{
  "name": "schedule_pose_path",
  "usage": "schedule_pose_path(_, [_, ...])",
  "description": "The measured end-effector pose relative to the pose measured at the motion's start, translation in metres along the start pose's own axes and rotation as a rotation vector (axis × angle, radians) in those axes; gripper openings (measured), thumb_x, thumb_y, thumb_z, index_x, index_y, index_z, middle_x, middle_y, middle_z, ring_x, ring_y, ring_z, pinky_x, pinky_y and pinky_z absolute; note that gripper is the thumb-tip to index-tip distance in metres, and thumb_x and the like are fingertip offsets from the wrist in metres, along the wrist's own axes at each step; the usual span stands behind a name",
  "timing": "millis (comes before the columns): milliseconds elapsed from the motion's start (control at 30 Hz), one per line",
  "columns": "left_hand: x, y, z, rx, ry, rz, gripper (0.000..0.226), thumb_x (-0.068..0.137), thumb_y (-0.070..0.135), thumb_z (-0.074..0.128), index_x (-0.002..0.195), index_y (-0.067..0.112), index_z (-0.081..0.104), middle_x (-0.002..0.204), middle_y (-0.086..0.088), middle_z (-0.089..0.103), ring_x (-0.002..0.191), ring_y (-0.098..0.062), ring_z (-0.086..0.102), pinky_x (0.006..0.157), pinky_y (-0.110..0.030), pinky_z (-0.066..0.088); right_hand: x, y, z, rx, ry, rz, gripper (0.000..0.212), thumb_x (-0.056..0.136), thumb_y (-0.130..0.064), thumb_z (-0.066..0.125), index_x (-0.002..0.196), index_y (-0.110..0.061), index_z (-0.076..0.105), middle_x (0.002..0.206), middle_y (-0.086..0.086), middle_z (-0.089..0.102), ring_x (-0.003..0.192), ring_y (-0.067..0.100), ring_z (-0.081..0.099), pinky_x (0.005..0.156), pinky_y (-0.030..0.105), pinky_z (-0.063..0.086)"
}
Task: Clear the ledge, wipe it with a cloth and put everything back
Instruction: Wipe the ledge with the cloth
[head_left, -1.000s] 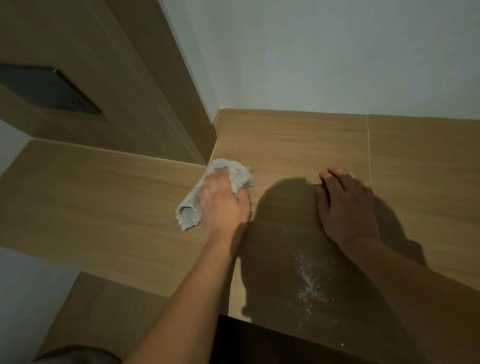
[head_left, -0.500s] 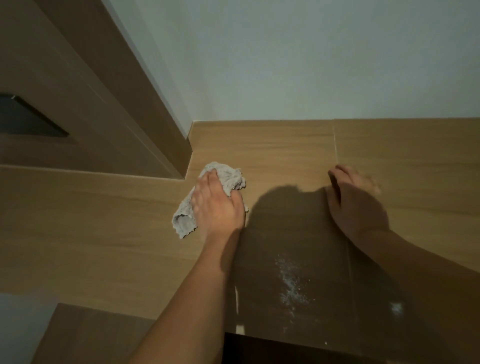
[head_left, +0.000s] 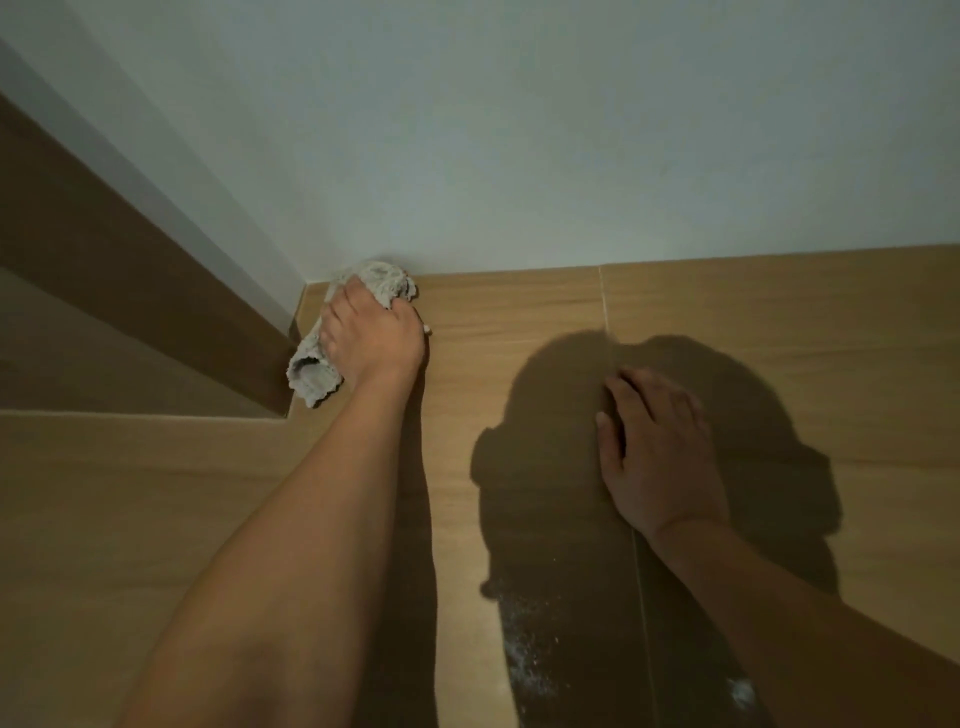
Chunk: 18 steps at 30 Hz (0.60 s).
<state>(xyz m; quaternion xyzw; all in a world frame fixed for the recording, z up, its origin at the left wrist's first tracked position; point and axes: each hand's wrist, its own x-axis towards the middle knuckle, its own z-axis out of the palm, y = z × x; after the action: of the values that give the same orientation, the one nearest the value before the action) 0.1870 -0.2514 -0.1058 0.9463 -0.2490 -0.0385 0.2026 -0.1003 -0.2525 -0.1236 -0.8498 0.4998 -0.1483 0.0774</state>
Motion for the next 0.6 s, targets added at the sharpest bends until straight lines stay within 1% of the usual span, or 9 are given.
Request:
schedule_pose_path(67, [-0.007, 0.016, 0.011, 0.028, -0.036, 0.009, 0.063, 0.100, 0.036, 0.041, 0.155, 0.008, 0.028, 0.160, -0.017, 0.031, 0.148, -0.034, 0.025, 0.122, -0.047, 0.017, 0.000, 0.001, 0.002, -0.006, 0.003, -0.002, 0.045, 0.099, -0.032, 0.041, 0.133, -0.008, 0.057, 0.136, 0.013, 0.056, 0.131, 0.029, 0.047, 0.114, 0.046, 0.031])
schedule_pose_path(100, [-0.019, 0.028, 0.018, 0.049, -0.069, 0.067, 0.063, 0.100, 0.036, 0.041, 0.155, 0.009, 0.029, 0.159, -0.017, 0.033, 0.146, -0.035, 0.028, 0.121, -0.046, 0.019, 0.001, 0.002, 0.002, -0.005, 0.007, 0.002, 0.046, 0.099, -0.031, 0.039, 0.134, -0.008, 0.057, 0.136, 0.013, 0.056, 0.131, 0.029, 0.047, 0.114, 0.044, 0.029])
schedule_pose_path(233, [-0.090, 0.078, 0.038, -0.058, -0.244, 0.501, 0.057, 0.094, 0.032, 0.039, 0.148, 0.015, 0.043, 0.148, -0.012, 0.048, 0.135, -0.032, 0.042, 0.114, -0.045, 0.031, 0.001, 0.002, 0.002, 0.003, -0.037, 0.021, 0.054, 0.100, -0.033, 0.027, 0.140, -0.007, 0.052, 0.141, 0.014, 0.053, 0.133, 0.028, 0.045, 0.116, 0.044, 0.027])
schedule_pose_path(300, [-0.104, 0.085, 0.029, -0.146, -0.324, 0.599, 0.059, 0.091, 0.031, 0.037, 0.146, 0.015, 0.046, 0.146, -0.009, 0.050, 0.133, -0.029, 0.042, 0.113, -0.045, 0.032, 0.000, 0.002, 0.002, 0.004, -0.067, 0.028, 0.056, 0.100, -0.033, 0.024, 0.142, -0.006, 0.049, 0.145, 0.013, 0.050, 0.136, 0.028, 0.042, 0.118, 0.045, 0.027])
schedule_pose_path(367, [-0.092, 0.071, 0.010, -0.215, -0.367, 0.587, 0.052, 0.095, 0.027, 0.041, 0.145, 0.013, 0.048, 0.143, -0.011, 0.052, 0.131, -0.029, 0.044, 0.110, -0.043, 0.035, 0.002, 0.002, 0.001, 0.004, -0.075, 0.027, 0.057, 0.100, -0.033, 0.023, 0.143, -0.007, 0.048, 0.148, 0.012, 0.047, 0.138, 0.027, 0.040, 0.118, 0.044, 0.024])
schedule_pose_path(433, [-0.081, 0.036, -0.015, -0.228, -0.240, 0.538, 0.049, 0.093, 0.031, 0.042, 0.134, 0.009, 0.056, 0.129, -0.014, 0.059, 0.119, -0.032, 0.050, 0.099, -0.042, 0.039, 0.003, 0.000, -0.001, -0.005, -0.106, 0.023, 0.057, 0.102, -0.034, 0.020, 0.147, -0.008, 0.044, 0.152, 0.010, 0.043, 0.141, 0.025, 0.035, 0.120, 0.042, 0.019])
schedule_pose_path(500, [-0.077, -0.017, -0.041, -0.171, -0.089, 0.388, 0.057, 0.088, 0.041, 0.036, 0.128, 0.008, 0.059, 0.120, -0.015, 0.060, 0.111, -0.032, 0.052, 0.094, -0.042, 0.041, 0.003, -0.001, -0.004, -0.005, -0.131, 0.024, 0.053, 0.105, -0.032, 0.022, 0.150, -0.009, 0.039, 0.155, 0.008, 0.038, 0.144, 0.025, 0.030, 0.122, 0.043, 0.017])
schedule_pose_path(533, [-0.082, -0.045, -0.050, -0.131, -0.056, 0.320, 0.063, 0.086, 0.045, 0.033, 0.130, 0.007, 0.058, 0.120, -0.016, 0.059, 0.111, -0.034, 0.051, 0.094, -0.043, 0.040, 0.003, -0.001, -0.005, -0.003, -0.141, 0.026, 0.051, 0.106, -0.030, 0.025, 0.151, -0.010, 0.038, 0.156, 0.008, 0.037, 0.144, 0.025, 0.029, 0.122, 0.043, 0.017])
schedule_pose_path(600, [-0.103, -0.085, -0.059, -0.040, -0.074, 0.252, 0.070, 0.084, 0.046, 0.034, 0.139, 0.006, 0.052, 0.126, -0.020, 0.055, 0.113, -0.037, 0.047, 0.097, -0.045, 0.036, 0.004, -0.001, -0.006, 0.003, -0.156, 0.029, 0.049, 0.106, -0.028, 0.029, 0.150, -0.009, 0.038, 0.155, 0.009, 0.037, 0.143, 0.027, 0.030, 0.122, 0.044, 0.017])
